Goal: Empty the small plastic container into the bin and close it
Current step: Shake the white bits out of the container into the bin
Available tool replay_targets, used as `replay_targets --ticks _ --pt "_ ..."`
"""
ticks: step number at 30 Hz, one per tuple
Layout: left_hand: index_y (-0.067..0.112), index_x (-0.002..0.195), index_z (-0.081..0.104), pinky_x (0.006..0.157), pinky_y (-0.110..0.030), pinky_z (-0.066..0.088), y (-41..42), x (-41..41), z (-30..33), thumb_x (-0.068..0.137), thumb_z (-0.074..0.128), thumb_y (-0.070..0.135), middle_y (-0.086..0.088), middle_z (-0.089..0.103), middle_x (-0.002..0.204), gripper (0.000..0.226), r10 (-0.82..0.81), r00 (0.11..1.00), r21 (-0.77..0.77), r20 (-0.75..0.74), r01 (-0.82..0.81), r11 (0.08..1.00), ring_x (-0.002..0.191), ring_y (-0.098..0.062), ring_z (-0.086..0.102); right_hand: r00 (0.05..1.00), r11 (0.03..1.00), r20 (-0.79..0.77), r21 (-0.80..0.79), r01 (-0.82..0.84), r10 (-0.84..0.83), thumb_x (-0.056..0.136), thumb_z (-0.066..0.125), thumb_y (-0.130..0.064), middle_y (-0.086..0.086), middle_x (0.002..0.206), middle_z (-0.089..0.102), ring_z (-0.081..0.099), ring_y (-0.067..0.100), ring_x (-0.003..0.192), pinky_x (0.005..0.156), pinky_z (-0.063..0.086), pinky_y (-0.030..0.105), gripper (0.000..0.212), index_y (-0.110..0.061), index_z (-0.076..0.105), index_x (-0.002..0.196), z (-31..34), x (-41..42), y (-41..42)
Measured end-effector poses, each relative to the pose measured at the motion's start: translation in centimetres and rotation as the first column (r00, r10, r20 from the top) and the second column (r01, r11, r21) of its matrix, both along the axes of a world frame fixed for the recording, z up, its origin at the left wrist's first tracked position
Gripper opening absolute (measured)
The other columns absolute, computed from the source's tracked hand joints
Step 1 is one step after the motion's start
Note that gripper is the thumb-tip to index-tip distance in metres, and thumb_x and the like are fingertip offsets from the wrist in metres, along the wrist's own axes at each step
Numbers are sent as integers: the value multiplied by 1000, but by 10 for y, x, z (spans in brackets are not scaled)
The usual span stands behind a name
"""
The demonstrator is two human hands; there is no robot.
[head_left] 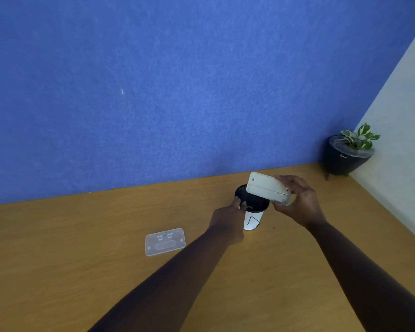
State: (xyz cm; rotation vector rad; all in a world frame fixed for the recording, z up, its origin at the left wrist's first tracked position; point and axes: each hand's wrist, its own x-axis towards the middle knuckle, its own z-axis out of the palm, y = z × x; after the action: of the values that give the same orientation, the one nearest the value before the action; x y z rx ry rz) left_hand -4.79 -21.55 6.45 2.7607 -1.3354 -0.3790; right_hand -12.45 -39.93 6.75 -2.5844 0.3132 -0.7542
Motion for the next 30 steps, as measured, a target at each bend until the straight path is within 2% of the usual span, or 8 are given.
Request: replay_targets --ticks 4,12,16,20,23,27,29,30 --pt "15 151 15 81 -36 50 0 0 0 81 57 9 -4 10 159 81 6 1000 -1 2 -6 1000 110 -30 59 1000 999 20 -32 -13 14 57 84 -5 20 112 62 56 35 104 80 54 47 68 -1 58 119 2 -2 -2" --pt "15 151 16 82 -36 51 1 0 2 81 57 9 -4 12 158 81 -3 1000 -3 -12 3 1000 111 -30 59 993 862 -35 -494 -117 114 53 83 0 23 100 67 44 26 99 65 57 38 63 4 60 112 5 -1 1" --pt "16 150 17 87 -38 52 1 0 3 82 56 9 -4 12 158 80 4 999 1 -37 -4 1000 113 -31 58 988 798 -98 -584 -152 116 49 86 -3 20 99 69 61 32 92 64 58 35 67 2 61 110 4 -2 4" --pt "20 152 9 86 -36 49 4 1 -3 84 53 10 0 0 161 81 12 997 -29 -80 -15 999 119 -30 54 995 867 -71 -489 -95 68 51 85 -4 21 101 68 55 31 98 66 58 40 65 4 61 111 9 -3 11" --pt "24 152 2 83 -32 47 10 1 -11 89 50 17 6 -5 162 79 6 992 -120 -123 -21 993 122 -27 53 999 962 -35 -269 -43 34 56 83 -4 23 105 66 56 38 98 76 56 48 68 3 57 118 15 -1 20" --pt "23 151 9 101 -36 45 23 9 -11 93 45 17 4 3 162 69 77 954 -379 -290 -188 906 136 -20 41 999 1000 47 19 11 -12 59 82 -7 16 113 64 56 30 103 81 46 31 70 -5 54 123 21 2 34" --pt "16 148 27 107 -41 40 30 14 -7 96 43 13 -6 27 157 54 130 789 -490 -600 -491 721 135 -24 42 998 985 65 170 1 -12 59 81 -7 11 115 63 56 23 102 80 50 23 69 -10 56 123 25 5 44" --pt "13 144 36 104 -40 43 36 15 -2 97 41 14 -9 39 150 47 102 613 -455 -783 -678 577 128 -28 48 998 970 58 243 -13 -1 60 81 -7 8 116 62 56 19 102 77 51 15 68 -12 56 123 28 7 51"
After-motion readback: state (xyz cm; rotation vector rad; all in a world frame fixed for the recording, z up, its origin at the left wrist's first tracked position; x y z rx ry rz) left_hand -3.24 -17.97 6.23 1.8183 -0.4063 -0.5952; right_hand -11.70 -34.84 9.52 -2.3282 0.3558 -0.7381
